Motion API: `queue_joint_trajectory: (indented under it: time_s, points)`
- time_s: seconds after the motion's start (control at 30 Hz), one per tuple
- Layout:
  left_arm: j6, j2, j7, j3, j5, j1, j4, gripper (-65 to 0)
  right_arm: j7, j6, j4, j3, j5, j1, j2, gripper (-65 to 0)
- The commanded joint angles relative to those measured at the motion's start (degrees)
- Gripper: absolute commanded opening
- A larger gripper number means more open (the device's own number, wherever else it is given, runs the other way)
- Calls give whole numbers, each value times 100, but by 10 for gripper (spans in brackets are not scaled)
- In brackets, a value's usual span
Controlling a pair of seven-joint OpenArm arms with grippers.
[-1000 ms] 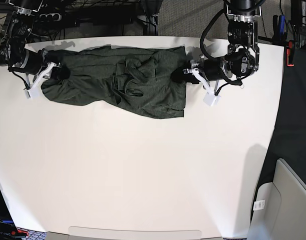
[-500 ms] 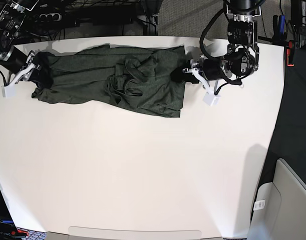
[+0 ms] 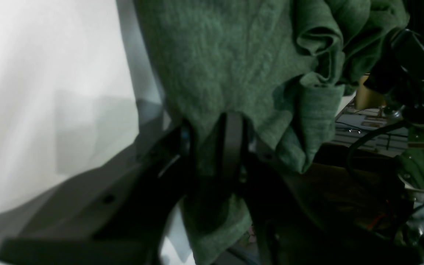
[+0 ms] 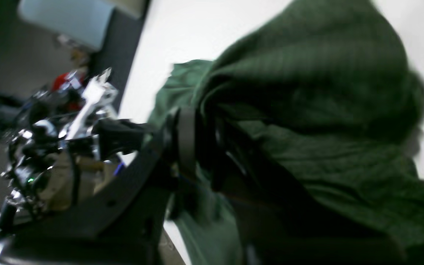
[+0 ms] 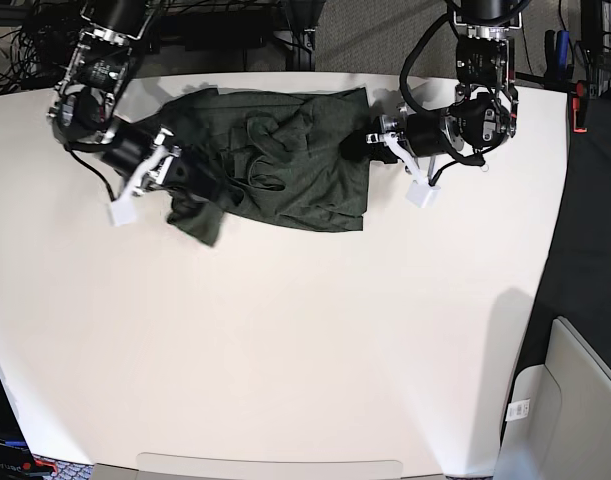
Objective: Fold the T-shirt properly
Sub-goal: 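Fold the strip's end with the right gripper toward the left gripper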
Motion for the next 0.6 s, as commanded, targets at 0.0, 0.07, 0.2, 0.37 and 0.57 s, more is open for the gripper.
queue_joint_trajectory:
  time_s: [0.0,0.07,0.2,0.37,0.57]
  points:
    - [1,-42,18,-14,-104,-48,63,-603,85,49,83,-105,107,159,-75,-643]
    - [1,-42,18,-14,-95,-48,63,-603,85,49,83,-308,-34,264,-286,-643]
    - [1,-42,9,-14,-95,-48,54,-603,85,49,83,-738,-166,440,-620,-643]
    - [18,-42,1,-14,-86,-48,45,-603,85,49,83,-1213,-421,660,-1023,-642]
    - [18,-42,1,-14,-86,-48,45,-603,93,49,74,-1837,-799,836,-1023,-642]
